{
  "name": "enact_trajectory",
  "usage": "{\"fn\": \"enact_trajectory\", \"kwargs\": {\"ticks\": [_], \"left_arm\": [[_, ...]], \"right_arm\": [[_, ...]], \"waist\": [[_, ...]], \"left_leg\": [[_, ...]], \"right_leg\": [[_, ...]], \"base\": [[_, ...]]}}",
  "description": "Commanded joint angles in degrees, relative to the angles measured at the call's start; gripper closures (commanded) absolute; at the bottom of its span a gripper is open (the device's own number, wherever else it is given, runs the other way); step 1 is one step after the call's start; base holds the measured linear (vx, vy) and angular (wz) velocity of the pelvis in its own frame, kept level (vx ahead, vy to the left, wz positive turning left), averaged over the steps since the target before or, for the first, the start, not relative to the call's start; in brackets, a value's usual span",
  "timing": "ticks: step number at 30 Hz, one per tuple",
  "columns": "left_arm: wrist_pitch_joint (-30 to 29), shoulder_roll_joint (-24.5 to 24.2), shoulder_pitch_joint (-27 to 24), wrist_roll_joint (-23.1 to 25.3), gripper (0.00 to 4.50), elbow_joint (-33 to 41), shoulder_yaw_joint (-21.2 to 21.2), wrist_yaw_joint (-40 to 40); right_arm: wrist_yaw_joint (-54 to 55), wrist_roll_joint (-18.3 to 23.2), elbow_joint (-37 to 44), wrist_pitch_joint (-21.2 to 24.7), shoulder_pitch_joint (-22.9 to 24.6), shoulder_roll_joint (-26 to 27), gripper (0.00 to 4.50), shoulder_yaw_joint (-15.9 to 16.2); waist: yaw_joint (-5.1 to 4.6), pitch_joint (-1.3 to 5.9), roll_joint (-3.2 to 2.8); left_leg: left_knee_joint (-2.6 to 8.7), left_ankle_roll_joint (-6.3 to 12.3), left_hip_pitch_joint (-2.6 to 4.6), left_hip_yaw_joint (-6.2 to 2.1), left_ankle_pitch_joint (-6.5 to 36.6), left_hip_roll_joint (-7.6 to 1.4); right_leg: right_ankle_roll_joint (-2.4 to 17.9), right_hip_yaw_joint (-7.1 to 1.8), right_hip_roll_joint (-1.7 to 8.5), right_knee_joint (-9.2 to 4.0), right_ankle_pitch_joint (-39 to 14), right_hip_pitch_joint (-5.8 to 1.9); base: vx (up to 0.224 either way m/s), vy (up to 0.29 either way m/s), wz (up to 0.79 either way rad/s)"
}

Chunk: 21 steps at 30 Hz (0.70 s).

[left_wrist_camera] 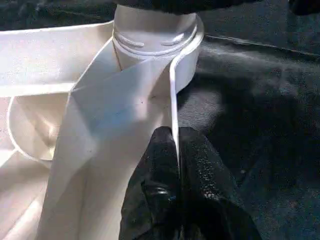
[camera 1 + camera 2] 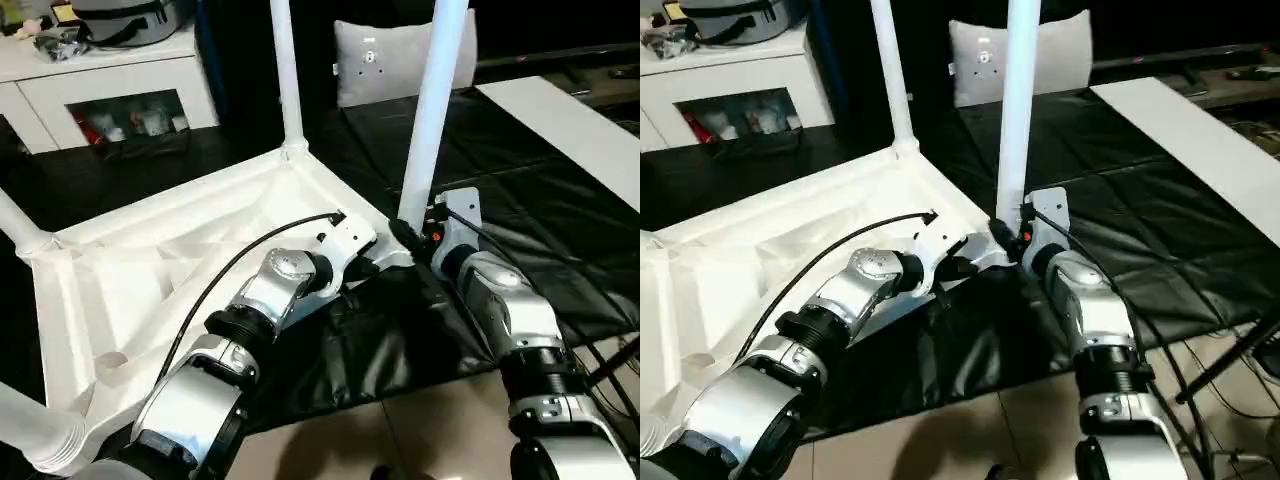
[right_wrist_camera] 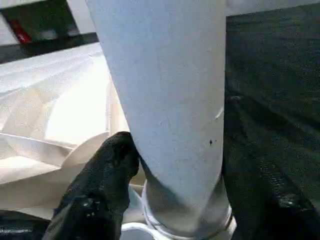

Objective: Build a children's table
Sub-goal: Rotate leg to tighten

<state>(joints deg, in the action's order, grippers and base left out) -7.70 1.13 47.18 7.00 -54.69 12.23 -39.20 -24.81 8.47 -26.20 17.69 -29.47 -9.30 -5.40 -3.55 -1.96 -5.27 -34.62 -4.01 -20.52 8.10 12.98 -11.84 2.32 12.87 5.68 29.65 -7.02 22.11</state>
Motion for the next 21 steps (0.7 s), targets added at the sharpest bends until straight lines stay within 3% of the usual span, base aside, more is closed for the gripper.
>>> {"fn": "enact_trajectory", "kwargs": {"ticks": [1,2,3,4,6,7,12,14,21], "left_arm": [[3.4,-0.1,2.1,-0.3,4.5,2.6,0.1,-0.4],[4.7,-0.7,1.9,0.0,4.5,2.3,0.4,-1.0],[5.7,-1.6,1.5,0.2,4.5,2.0,0.8,-2.2],[6.1,-2.2,1.3,0.2,4.5,1.9,1.0,-3.2],[8.1,-4.0,0.4,0.3,4.5,2.1,1.9,-7.2],[9.0,-4.9,0.1,0.5,4.5,2.2,2.4,-8.9],[12.2,-8.1,-1.2,1.3,4.5,2.0,4.8,-16.5],[13.2,-8.8,-1.4,1.2,4.5,2.1,5.3,-18.6],[20.8,-13.3,-2.2,1.7,4.5,2.1,9.5,-32.3]], "right_arm": [[-3.6,0.9,0.2,0.3,1.6,0.9,1.39,2.6],[-4.6,1.1,0.6,-0.4,2.2,-0.1,1.34,2.7],[-6.9,1.3,1.2,-1.6,3.2,-2.0,1.09,2.9],[-8.8,1.4,1.8,-2.3,3.9,-3.3,1.09,3.0],[-15.0,2.1,3.6,-3.5,5.5,-6.9,0.92,3.4],[-17.9,2.4,4.6,-3.9,6.3,-8.7,0.82,3.7],[-29.5,3.0,8.1,-7.5,8.9,-16.0,0.44,5.6],[-31.9,3.5,8.7,-8.2,9.2,-17.1,0.44,6.0],[-45.1,5.8,10.5,-11.2,10.1,-22.2,0.44,8.9]], "waist": [[0.76,4.51,1.17],[0.85,4.54,1.24],[1.49,4.63,1.47],[1.75,4.65,1.18],[2.63,4.68,1.49],[3.32,4.54,1.56],[4.53,4.11,1.49],[4.64,4.13,1.54],[7.08,4.25,1.63]], "left_leg": [[2.79,9.85,-1.13,-0.29,2.3,-0.77],[2.74,10.05,-1.18,-0.25,1.9,-0.78],[2.62,10.37,-1.33,-0.2,1.2,-0.57],[2.56,10.45,-1.22,-0.08,1.0,-0.56],[2.38,11.23,-1.5,0.0,0.3,-0.6],[2.42,11.3,-1.31,0.18,1.1,-0.53],[2.72,9.37,-0.77,0.45,5.3,-0.81],[2.75,9.12,-0.74,0.46,5.5,-0.92],[2.87,9.24,-0.36,0.59,5.1,-1.52]], "right_leg": [[4.1,-3.43,3.81,-2.56,-14.5,-4.49],[4.2,-3.48,3.83,-2.47,-14.1,-4.49],[4.0,-3.57,3.72,-2.15,-13.7,-4.63],[4.1,-3.7,3.7,-2.15,-13.7,-4.47],[4.2,-3.86,3.52,-1.86,-12.8,-4.32],[3.7,-3.91,3.45,-2.06,-14.1,-4.16],[2.4,-3.98,3.28,-2.65,-20.6,-3.66],[2.4,-4.09,3.24,-2.65,-20.7,-3.57],[3.8,-4.73,3.56,-2.0,-19.5,-3.15]], "base": [[0.0,0.0,0.0],[0.0,0.0,0.0],[0.0,0.0,0.0],[0.0,0.0,0.0],[0.0,0.0,0.0],[0.0,0.0,0.0],[0.0,0.0,0.0],[0.0,0.0,0.0],[0.0,0.0,0.0]]}}
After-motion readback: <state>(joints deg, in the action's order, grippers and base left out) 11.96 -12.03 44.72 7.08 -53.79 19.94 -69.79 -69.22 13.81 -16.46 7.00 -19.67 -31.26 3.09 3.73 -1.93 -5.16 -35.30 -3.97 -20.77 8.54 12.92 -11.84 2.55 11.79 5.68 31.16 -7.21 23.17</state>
